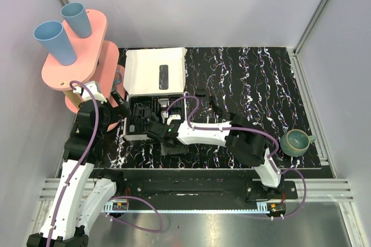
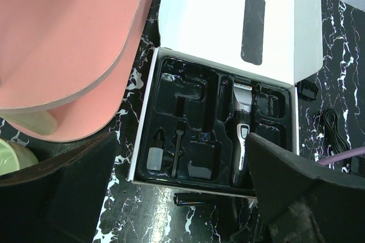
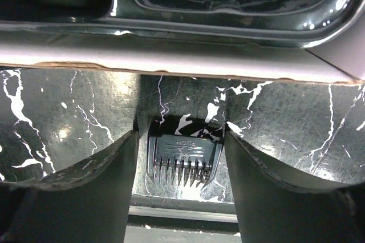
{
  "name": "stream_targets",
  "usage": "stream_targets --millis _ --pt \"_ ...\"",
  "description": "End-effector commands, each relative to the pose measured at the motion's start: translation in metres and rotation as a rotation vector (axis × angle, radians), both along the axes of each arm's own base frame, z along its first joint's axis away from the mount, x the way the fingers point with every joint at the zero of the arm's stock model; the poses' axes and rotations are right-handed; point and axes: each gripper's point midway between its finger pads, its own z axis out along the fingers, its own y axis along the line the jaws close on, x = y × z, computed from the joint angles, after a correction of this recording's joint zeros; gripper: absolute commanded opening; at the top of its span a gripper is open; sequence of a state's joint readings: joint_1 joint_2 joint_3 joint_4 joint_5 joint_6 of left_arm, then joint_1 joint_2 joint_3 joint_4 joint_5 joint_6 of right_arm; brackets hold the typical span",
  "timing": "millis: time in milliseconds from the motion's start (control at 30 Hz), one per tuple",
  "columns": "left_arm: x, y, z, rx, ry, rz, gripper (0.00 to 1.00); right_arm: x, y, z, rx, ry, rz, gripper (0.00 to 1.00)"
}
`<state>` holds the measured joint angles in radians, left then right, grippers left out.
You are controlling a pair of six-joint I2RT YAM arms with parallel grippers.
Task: Sort the hair-cutting tools
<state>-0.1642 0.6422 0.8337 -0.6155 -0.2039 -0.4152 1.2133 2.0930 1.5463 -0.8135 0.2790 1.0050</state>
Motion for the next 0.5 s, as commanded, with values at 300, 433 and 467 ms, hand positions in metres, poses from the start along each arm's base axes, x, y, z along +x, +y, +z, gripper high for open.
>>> stream_targets --millis 300,433,467 --pt "0.002 0.003 0.020 -0.004 -0.065 0.017 0.99 -0.007 -0.013 -0.003 -0.058 -0.031 -0.059 0.37" --pt "0.002 0.003 0.019 -0.003 -0.060 0.017 0.99 0.008 -0.014 0.013 -0.044 -0.116 -0.070 0.31" --pt "0.002 0.004 0.020 -0.003 -0.064 0.019 0.99 0.011 -0.015 0.017 -0.041 -0.132 -0.071 0.30"
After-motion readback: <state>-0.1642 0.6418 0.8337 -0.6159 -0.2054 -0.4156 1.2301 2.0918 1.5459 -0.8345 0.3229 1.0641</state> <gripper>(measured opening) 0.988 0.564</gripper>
